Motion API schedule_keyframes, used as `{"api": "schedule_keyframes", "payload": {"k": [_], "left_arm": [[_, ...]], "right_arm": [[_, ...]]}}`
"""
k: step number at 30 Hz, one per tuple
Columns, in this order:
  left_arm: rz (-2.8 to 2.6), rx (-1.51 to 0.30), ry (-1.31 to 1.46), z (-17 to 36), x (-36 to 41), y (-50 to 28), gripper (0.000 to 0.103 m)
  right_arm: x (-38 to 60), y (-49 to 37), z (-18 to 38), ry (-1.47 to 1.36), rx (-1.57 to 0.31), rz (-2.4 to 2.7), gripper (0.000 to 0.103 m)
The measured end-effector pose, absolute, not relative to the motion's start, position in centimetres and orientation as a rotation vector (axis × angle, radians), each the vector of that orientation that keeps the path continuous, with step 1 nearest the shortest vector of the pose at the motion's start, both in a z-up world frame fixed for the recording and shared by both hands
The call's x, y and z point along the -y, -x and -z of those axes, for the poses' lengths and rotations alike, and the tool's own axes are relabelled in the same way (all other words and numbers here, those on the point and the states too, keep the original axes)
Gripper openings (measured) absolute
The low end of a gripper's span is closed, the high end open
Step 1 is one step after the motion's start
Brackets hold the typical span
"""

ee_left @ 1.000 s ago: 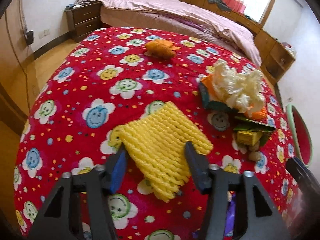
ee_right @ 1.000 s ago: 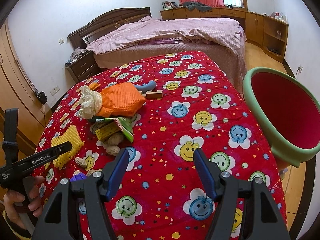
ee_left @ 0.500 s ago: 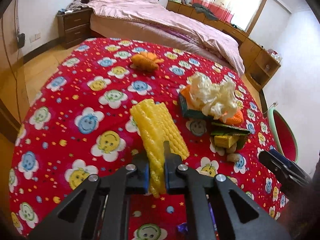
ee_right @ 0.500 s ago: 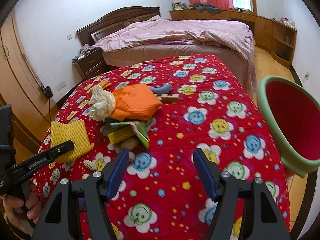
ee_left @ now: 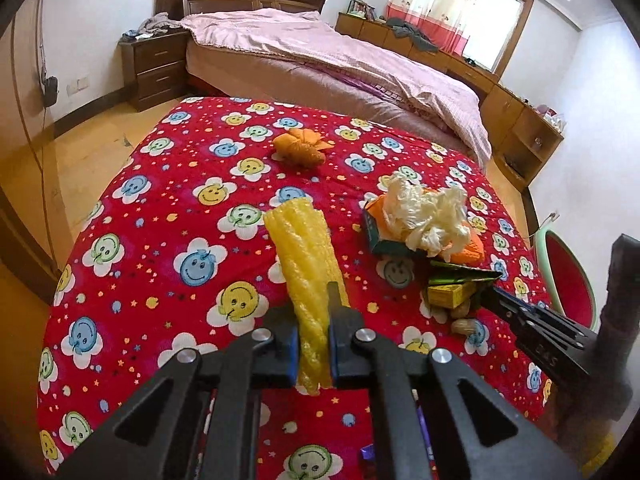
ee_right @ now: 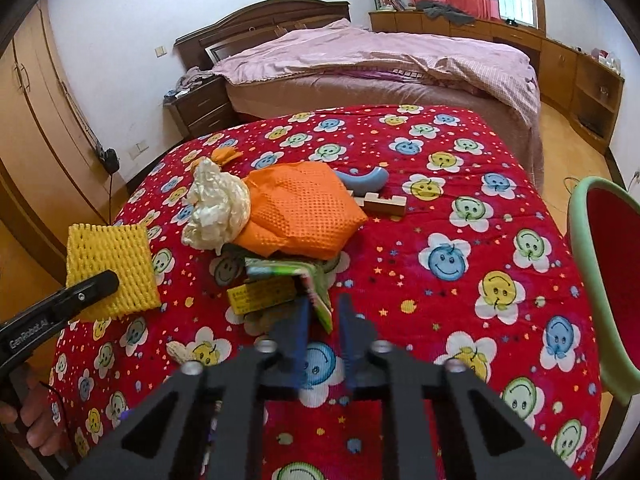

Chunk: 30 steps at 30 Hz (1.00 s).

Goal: Collect trash
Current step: 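Grasp the green mosquito-coil packet with the right gripper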

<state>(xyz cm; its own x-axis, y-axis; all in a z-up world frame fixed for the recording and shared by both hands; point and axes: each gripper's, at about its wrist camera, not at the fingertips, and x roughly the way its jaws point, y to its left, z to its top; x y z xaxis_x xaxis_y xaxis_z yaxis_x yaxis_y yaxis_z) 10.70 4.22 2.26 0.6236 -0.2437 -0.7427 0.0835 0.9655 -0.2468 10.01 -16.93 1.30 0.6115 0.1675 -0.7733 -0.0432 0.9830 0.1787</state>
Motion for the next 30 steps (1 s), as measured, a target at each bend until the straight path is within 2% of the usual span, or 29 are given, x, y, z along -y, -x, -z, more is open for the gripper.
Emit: {"api": "schedule_keyframes", "payload": {"k": [5,19,30], "left_arm": [[0.210,-0.857,0.183,-3.2,-3.4,-10.2,0.010],[0.318,-0.773,0.133,-6.9,0.7,-8.3,0.010],[0.403,-0.764,0.090,-7.9,4.9,-7.6,0.010]], "right_arm": [[17.7,-9.4,-1.7,-0.172,-0.883,-0.124,0.005],[21.5,-4.1,-5.8,-0.257,-0.762,-0.087,0.004],[25.5,-0.7,-7.8,-0.300,-0.688,-0.003,0.003]]}}
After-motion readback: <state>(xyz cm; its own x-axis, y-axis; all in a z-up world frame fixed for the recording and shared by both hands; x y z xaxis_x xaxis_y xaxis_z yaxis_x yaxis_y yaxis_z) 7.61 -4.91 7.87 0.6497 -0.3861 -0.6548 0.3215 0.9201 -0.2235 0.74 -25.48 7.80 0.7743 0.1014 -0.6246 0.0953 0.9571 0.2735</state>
